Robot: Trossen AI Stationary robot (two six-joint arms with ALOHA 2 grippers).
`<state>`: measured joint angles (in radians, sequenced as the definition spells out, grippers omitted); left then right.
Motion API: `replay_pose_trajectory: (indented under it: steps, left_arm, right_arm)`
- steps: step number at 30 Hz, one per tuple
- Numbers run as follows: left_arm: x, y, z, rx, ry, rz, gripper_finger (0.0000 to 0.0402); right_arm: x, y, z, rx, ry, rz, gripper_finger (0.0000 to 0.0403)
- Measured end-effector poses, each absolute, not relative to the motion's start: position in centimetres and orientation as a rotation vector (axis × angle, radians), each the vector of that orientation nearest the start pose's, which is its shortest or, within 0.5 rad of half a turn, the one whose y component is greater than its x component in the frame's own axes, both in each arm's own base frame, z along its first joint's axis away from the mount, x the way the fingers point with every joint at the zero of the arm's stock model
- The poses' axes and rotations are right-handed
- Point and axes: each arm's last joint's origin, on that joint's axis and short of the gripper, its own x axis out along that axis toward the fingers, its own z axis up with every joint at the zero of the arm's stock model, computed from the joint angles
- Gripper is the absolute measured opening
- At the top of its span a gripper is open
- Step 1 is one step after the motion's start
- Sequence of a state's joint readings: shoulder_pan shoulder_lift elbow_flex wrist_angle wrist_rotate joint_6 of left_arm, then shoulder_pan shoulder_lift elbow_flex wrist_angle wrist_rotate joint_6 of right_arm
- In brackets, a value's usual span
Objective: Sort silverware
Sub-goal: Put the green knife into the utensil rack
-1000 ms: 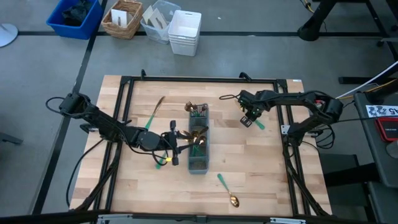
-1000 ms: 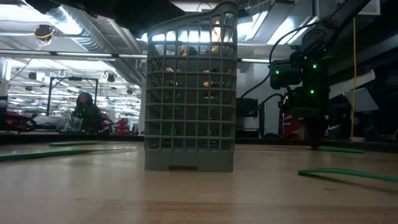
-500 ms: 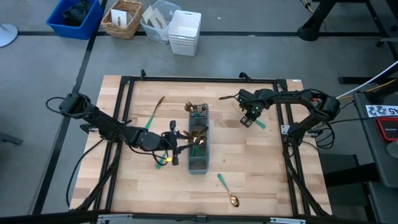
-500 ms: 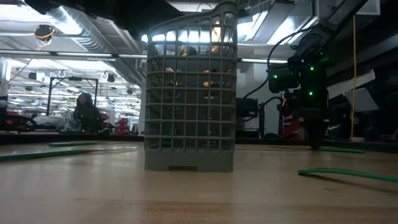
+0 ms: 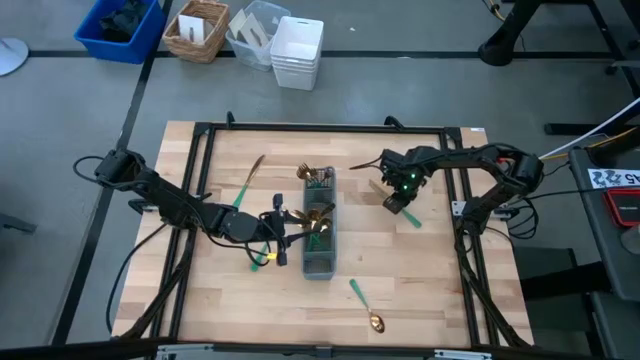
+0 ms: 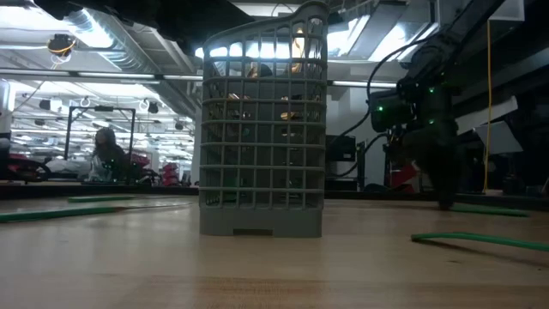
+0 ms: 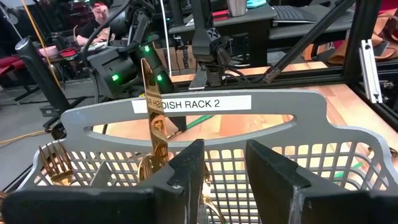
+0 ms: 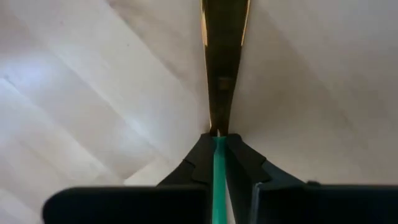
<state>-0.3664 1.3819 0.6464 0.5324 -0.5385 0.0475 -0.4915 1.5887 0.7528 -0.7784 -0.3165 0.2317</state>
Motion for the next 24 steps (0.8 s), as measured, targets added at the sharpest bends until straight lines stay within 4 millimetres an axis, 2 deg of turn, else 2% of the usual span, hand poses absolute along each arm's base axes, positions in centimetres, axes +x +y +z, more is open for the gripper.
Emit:
replay_pose_trajectory:
  steps: [5, 14, 24]
  left_arm:
    - [27.0, -8.8, 22.4, 0.136, 0.187, 0.167, 0.0111]
    - [27.0, -8.8, 22.4, 0.136, 0.186, 0.167, 0.0111]
    - [27.0, -8.8, 22.4, 0.137, 0.187, 0.167, 0.0111]
  right_arm:
    - [21.1, -9.2, 13.1, 0.843, 1.478, -0.230, 0.0021]
    - [21.2, -8.7, 13.2, 0.948, 1.438, -0.064, 0.0005]
    - [21.1, -8.9, 13.2, 0.888, 1.468, -0.146, 0.0023]
